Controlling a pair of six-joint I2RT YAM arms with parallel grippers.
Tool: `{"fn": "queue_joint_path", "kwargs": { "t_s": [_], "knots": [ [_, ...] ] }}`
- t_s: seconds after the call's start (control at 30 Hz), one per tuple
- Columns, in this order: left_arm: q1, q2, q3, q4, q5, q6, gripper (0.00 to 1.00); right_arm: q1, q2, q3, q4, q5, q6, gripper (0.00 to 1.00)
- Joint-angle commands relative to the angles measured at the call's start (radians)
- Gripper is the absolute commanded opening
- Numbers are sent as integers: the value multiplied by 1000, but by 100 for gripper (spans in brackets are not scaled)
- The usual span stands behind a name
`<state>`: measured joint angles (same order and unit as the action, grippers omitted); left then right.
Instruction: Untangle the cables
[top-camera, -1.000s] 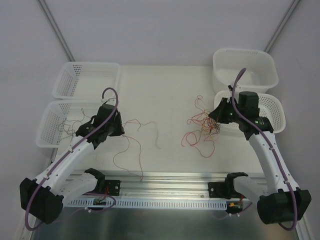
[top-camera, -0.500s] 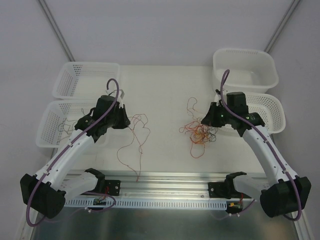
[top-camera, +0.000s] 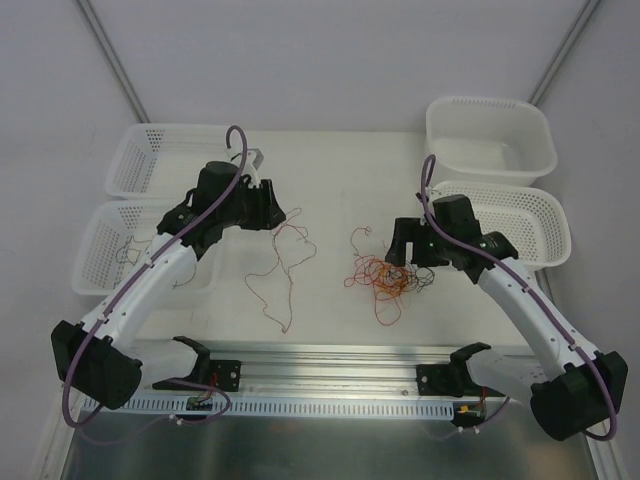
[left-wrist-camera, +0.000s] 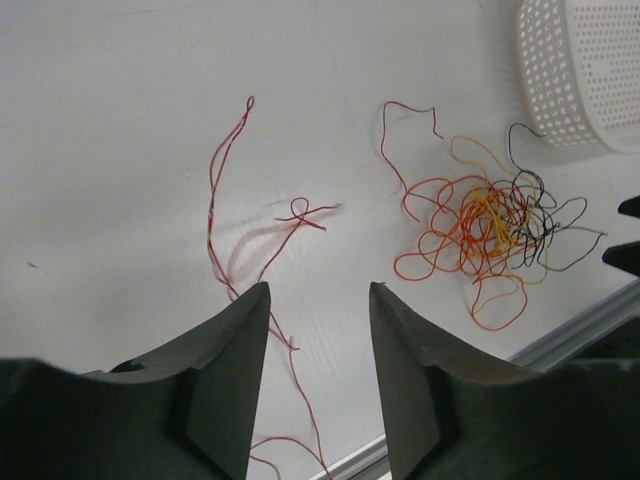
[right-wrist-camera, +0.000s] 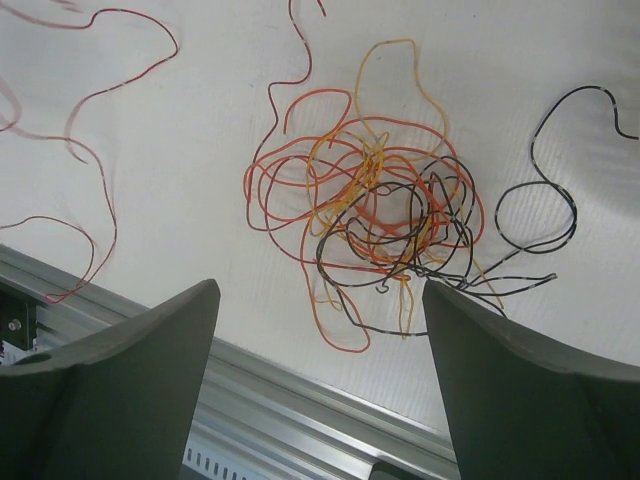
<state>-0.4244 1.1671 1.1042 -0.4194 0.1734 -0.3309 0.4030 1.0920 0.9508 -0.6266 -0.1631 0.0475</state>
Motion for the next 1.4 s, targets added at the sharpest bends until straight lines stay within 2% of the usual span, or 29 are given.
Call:
{"fn": "queue_joint_path", "kwargs": {
  "t_s": [0.0,0.07,0.1,0.17,0.2,0.27,0.4,0.5,0.73,0.87,0.9,1.0,1.2,1.3,1.37],
  "knots": [
    [3,49,42,41,-43,1,48,19,-55,-1,-27,45,-6,87],
    [3,65,45,39,-48,-37,57,23,-67,-10,-31,46,-2,88],
    [4,62,43,39,-43,-54,67,26,-79,-17,-32,50,0,88],
    [0,54,19,41,-52,-111,76,31,-92,-30,-28,48,3,88],
    [-4,42,7,39,-70,-143,87,33,-101,-35,-28,47,6,88],
    [-20,29,-46,39,-104,-166,97,36,-109,-46,-25,45,8,89],
    [-42,19,-144,41,-193,-241,99,43,-124,-66,-19,48,8,95],
    [-63,75,-185,60,-288,-258,99,51,-133,-81,-13,45,9,100],
    [-68,288,-132,111,-400,-212,87,68,-167,-95,-19,42,5,97],
    [-68,419,-89,125,-402,-204,73,68,-191,-106,-45,69,-9,97],
    [-70,460,-75,128,-394,-211,65,68,-199,-107,-50,71,-12,97],
    [-70,522,-49,137,-380,-214,50,69,-213,-118,-59,63,-28,97],
    [-73,615,-27,148,-373,-226,49,68,-213,-135,-59,74,-37,97],
    [-73,643,-35,148,-379,-241,39,69,-216,-135,-59,73,-37,97],
    [-73,645,-38,148,-380,-244,28,68,-221,-135,-58,79,-38,97]
  ]
}}
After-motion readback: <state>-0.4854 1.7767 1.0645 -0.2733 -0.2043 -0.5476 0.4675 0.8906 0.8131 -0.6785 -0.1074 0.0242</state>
